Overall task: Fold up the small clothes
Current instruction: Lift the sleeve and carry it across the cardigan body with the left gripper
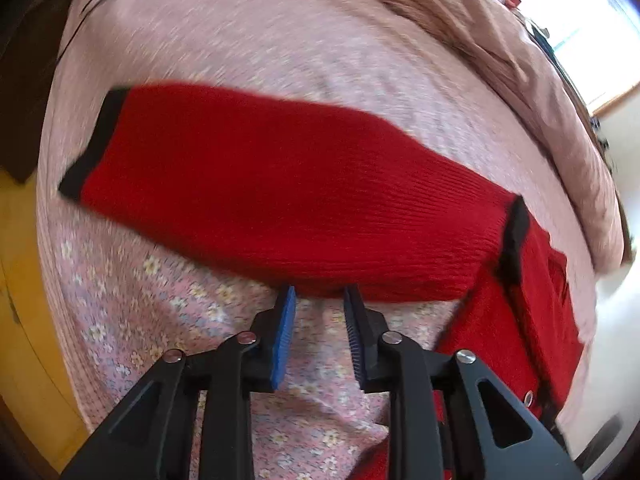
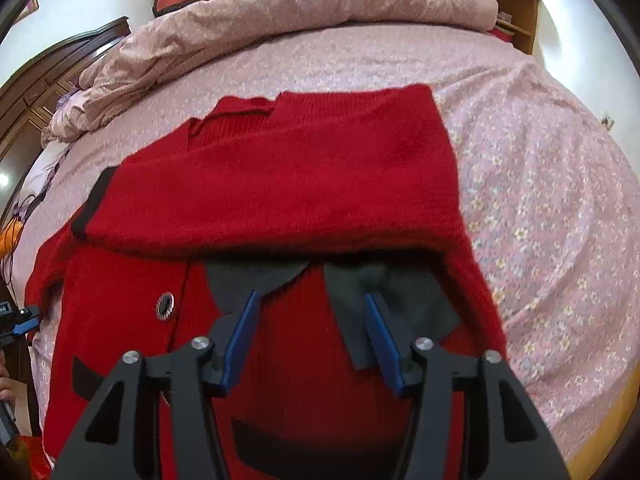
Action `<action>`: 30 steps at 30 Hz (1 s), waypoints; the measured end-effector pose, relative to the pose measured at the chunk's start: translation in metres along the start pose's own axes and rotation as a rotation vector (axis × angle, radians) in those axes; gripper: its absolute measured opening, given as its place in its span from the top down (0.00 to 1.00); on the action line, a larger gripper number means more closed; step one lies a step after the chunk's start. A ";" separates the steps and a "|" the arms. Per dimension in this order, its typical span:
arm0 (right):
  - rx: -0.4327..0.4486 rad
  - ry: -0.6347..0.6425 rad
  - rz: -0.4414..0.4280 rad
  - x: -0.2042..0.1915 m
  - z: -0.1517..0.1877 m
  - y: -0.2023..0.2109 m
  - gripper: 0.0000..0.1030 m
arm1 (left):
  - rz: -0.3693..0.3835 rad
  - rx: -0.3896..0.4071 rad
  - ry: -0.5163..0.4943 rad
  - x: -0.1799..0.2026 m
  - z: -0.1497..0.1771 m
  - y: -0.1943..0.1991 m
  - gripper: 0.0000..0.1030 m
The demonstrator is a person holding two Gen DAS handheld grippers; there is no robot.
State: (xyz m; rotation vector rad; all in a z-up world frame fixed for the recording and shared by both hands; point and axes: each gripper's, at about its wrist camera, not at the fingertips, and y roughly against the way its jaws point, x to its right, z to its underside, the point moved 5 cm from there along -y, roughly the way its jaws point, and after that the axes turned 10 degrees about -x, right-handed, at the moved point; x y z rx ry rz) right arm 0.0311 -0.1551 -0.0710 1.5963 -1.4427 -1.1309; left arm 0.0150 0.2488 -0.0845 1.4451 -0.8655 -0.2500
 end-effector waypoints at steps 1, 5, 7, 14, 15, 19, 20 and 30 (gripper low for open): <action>-0.004 0.000 0.000 0.000 0.001 -0.001 0.45 | 0.020 -0.005 0.024 -0.005 -0.001 -0.003 0.78; -0.006 0.000 0.002 -0.001 0.005 -0.002 0.44 | 0.130 0.002 0.114 -0.019 -0.007 -0.009 0.75; -0.006 0.002 0.004 -0.001 0.005 -0.002 0.44 | 0.187 0.015 0.158 -0.025 -0.009 -0.009 0.74; -0.008 0.008 0.012 -0.002 0.006 -0.003 0.44 | 0.329 0.052 0.270 -0.045 -0.009 -0.009 0.74; -0.008 0.011 0.013 -0.002 0.007 -0.003 0.44 | 0.342 0.056 0.283 -0.048 -0.007 -0.008 0.74; -0.010 0.016 0.015 -0.004 0.006 -0.004 0.44 | 0.360 0.094 0.347 -0.062 0.002 -0.003 0.70; -0.010 0.015 0.016 -0.004 0.006 -0.005 0.44 | 0.350 0.103 0.362 -0.067 0.003 -0.003 0.68; -0.010 0.023 0.020 -0.007 0.006 -0.007 0.44 | 0.321 0.147 0.387 -0.071 -0.020 -0.014 0.61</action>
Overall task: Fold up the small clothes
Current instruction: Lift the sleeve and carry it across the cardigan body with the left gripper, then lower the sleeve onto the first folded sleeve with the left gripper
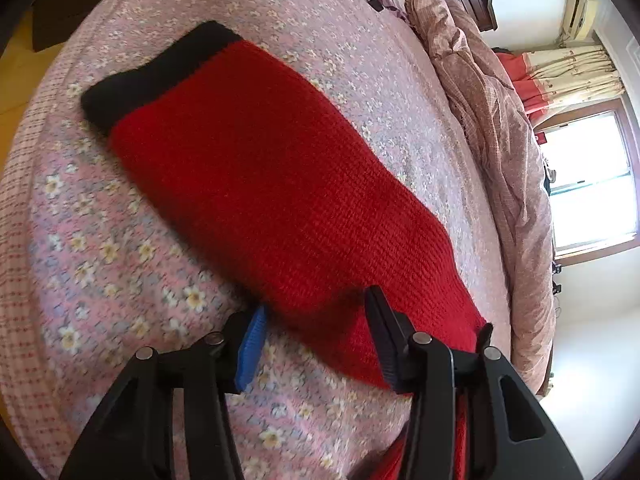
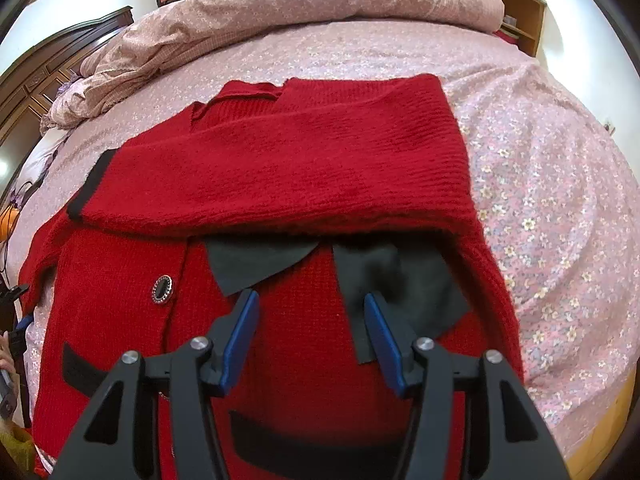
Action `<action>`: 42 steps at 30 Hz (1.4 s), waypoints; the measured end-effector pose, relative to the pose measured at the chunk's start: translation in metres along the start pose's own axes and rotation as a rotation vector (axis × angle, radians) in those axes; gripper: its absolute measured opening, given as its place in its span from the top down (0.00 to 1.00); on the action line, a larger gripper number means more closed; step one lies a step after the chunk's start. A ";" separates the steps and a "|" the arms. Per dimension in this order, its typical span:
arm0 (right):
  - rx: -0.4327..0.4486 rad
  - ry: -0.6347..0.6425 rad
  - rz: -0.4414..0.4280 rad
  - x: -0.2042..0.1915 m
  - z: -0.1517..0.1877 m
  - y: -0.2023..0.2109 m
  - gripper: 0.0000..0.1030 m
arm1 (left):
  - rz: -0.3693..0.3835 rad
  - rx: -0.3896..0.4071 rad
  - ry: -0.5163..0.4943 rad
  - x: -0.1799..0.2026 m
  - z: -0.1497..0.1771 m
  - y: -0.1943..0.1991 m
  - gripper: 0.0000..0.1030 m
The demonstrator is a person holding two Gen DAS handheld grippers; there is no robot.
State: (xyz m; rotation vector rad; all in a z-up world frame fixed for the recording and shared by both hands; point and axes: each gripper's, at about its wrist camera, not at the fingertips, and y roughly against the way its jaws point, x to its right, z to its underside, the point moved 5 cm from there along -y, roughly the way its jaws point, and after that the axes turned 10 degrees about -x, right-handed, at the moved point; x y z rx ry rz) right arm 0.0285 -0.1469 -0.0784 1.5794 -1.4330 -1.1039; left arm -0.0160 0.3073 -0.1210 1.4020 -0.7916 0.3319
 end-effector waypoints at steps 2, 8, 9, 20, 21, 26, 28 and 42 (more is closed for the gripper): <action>0.000 0.001 0.000 0.000 0.000 0.000 0.44 | 0.023 -0.003 0.040 -0.005 -0.001 -0.001 0.61; 0.000 0.008 0.001 -0.003 0.002 -0.001 0.44 | 0.065 0.035 0.001 -0.001 -0.002 0.008 0.69; -0.001 0.009 0.000 -0.003 0.002 -0.001 0.44 | 0.076 0.050 -0.028 0.002 -0.001 0.012 0.73; -0.004 -0.028 -0.033 0.002 0.005 -0.007 0.43 | 0.024 0.043 -0.081 0.012 -0.010 0.005 0.79; -0.003 -0.026 -0.032 0.001 0.006 -0.007 0.43 | 0.014 0.059 -0.103 0.015 -0.010 0.007 0.80; -0.003 -0.027 -0.037 0.002 0.007 -0.005 0.43 | 0.052 0.100 -0.221 0.037 -0.007 0.026 0.91; -0.002 -0.032 -0.041 0.002 0.007 -0.004 0.43 | 0.089 0.121 -0.267 0.053 -0.008 0.038 0.93; 0.024 -0.035 -0.081 -0.001 0.011 0.019 0.44 | 0.283 0.108 -0.655 0.204 0.044 0.076 0.93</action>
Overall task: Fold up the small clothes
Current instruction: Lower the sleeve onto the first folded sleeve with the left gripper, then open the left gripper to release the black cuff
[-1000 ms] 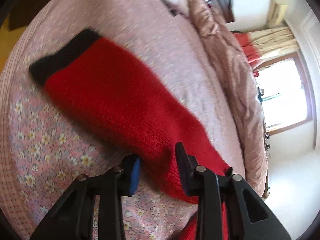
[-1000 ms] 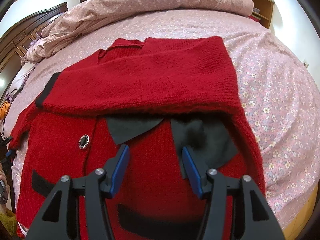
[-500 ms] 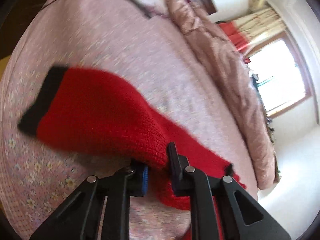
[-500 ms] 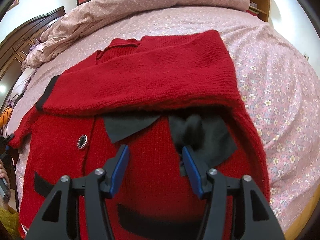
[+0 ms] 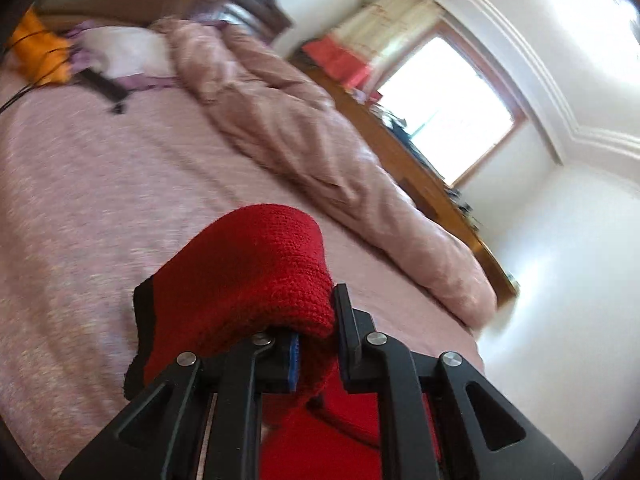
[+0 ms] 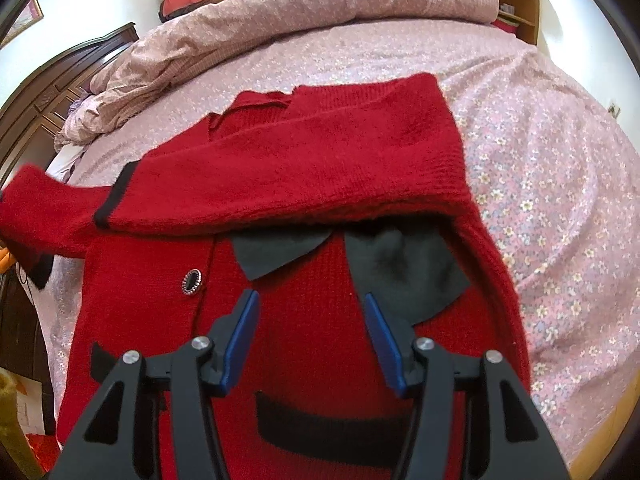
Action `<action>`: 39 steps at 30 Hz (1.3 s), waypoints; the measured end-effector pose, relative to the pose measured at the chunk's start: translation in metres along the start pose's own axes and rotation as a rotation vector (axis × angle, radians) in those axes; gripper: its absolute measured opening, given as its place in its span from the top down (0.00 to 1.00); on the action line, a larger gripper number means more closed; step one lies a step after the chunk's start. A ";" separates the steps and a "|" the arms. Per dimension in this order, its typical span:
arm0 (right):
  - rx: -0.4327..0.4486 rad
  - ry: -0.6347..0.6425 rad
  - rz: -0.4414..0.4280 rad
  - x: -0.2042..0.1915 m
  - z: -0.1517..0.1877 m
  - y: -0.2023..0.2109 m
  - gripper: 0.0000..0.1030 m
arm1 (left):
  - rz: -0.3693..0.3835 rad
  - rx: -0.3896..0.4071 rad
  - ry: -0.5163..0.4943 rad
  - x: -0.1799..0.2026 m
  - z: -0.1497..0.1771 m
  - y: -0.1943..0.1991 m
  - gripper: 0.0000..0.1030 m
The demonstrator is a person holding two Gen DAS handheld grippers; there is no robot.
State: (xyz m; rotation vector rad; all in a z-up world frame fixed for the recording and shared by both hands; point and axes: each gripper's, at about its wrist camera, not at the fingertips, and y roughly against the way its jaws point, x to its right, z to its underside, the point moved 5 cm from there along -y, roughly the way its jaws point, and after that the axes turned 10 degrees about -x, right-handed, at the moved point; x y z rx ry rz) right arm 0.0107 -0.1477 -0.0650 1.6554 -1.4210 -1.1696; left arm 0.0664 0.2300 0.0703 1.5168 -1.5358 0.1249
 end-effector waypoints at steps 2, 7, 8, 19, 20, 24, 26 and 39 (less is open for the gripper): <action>0.011 0.004 0.005 0.000 0.000 0.004 0.44 | 0.034 -0.033 -0.066 0.025 0.003 -0.010 0.93; 0.032 0.017 0.028 0.002 -0.001 0.012 0.44 | 0.092 -0.127 -0.156 0.071 0.023 -0.040 0.93; 0.034 0.017 0.033 0.003 0.000 0.013 0.44 | 0.097 -0.147 -0.166 0.077 0.028 -0.047 0.93; 0.025 -0.019 0.045 0.023 0.007 0.012 0.44 | 0.063 -0.389 -0.255 0.104 0.101 -0.137 0.93; 0.021 -0.022 0.044 0.024 0.008 0.011 0.44 | 0.055 -0.412 -0.259 0.103 0.107 -0.142 0.93; 0.005 -0.033 0.043 0.028 0.010 0.004 0.44 | -0.016 -0.517 -0.304 0.099 0.139 -0.165 0.93; -0.003 -0.037 0.041 0.029 0.011 0.001 0.44 | -0.050 -0.548 -0.332 0.098 0.149 -0.170 0.93; -0.019 -0.059 0.029 0.033 0.013 -0.009 0.44 | -0.237 -0.636 -0.441 0.096 0.179 -0.172 0.85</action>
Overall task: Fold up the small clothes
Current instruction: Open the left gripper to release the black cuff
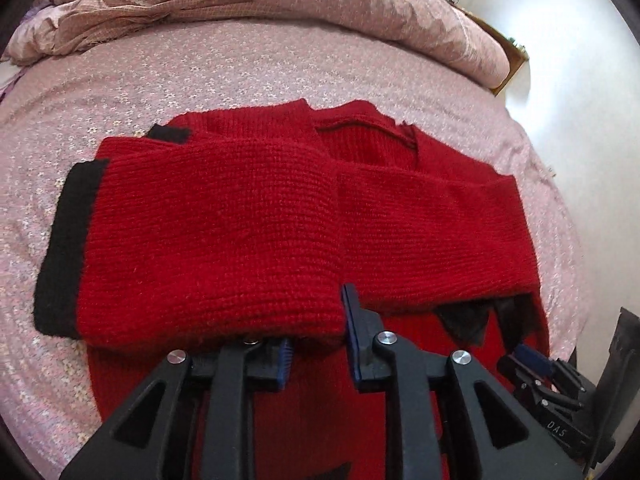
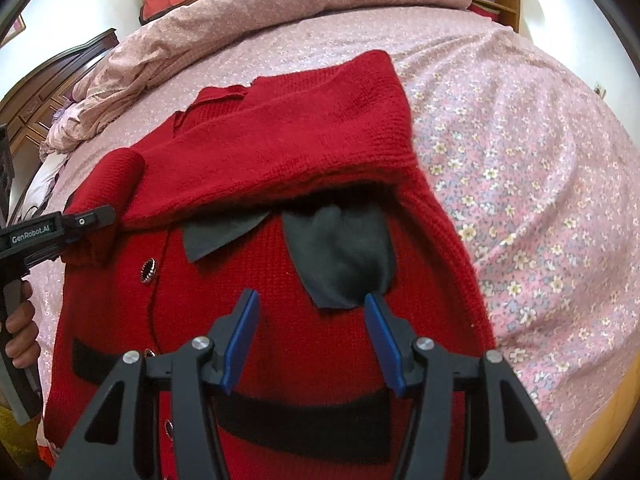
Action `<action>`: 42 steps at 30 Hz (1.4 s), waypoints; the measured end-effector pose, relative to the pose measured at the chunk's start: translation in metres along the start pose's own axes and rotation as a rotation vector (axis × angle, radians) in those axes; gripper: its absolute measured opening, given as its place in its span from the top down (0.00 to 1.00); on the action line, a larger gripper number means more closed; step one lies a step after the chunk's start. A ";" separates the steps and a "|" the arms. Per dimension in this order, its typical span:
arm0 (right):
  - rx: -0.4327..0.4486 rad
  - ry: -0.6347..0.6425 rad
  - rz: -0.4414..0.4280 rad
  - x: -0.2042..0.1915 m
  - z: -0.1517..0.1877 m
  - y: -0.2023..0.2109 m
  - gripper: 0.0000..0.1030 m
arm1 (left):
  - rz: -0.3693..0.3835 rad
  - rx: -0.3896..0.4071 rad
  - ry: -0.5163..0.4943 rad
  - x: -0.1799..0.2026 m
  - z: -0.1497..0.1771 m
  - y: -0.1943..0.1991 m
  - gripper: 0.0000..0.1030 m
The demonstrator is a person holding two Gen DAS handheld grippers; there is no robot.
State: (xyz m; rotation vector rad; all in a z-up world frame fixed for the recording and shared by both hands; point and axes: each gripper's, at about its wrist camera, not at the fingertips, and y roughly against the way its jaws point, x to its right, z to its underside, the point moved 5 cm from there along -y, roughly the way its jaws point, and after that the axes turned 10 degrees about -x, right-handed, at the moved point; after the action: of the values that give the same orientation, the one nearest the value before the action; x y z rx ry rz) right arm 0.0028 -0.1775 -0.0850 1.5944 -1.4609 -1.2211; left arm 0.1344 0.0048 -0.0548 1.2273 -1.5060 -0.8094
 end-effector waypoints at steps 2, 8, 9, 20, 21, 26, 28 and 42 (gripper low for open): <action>0.001 0.002 0.003 0.000 0.000 0.000 0.44 | -0.014 -0.010 -0.001 -0.001 0.002 0.001 0.84; 0.000 0.004 0.005 0.000 0.000 0.002 0.44 | -0.036 -0.037 -0.002 -0.004 0.012 0.012 0.84; 0.001 0.004 0.005 0.000 0.000 0.002 0.44 | -0.036 -0.042 -0.004 -0.004 0.015 0.017 0.84; 0.008 0.054 -0.006 -0.022 -0.004 0.012 0.44 | -0.097 -0.103 0.073 -0.046 0.043 0.034 0.84; 0.008 0.062 -0.008 -0.026 -0.005 0.012 0.44 | -0.110 -0.104 0.088 -0.052 0.044 0.035 0.84; 0.010 0.109 -0.011 -0.047 -0.011 0.014 0.44 | -0.126 -0.100 0.138 -0.073 0.048 0.039 0.84; 0.011 0.134 -0.016 -0.056 -0.014 0.015 0.44 | -0.129 -0.097 0.156 -0.080 0.049 0.040 0.84; -0.001 0.426 -0.057 -0.178 -0.040 0.000 0.44 | -0.164 -0.062 0.233 -0.124 0.059 0.057 0.84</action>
State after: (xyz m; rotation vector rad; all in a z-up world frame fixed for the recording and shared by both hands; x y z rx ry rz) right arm 0.0495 -0.0086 -0.0339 1.7731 -1.1476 -0.8407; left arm 0.0603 0.1341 -0.0544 1.3614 -1.1960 -0.7841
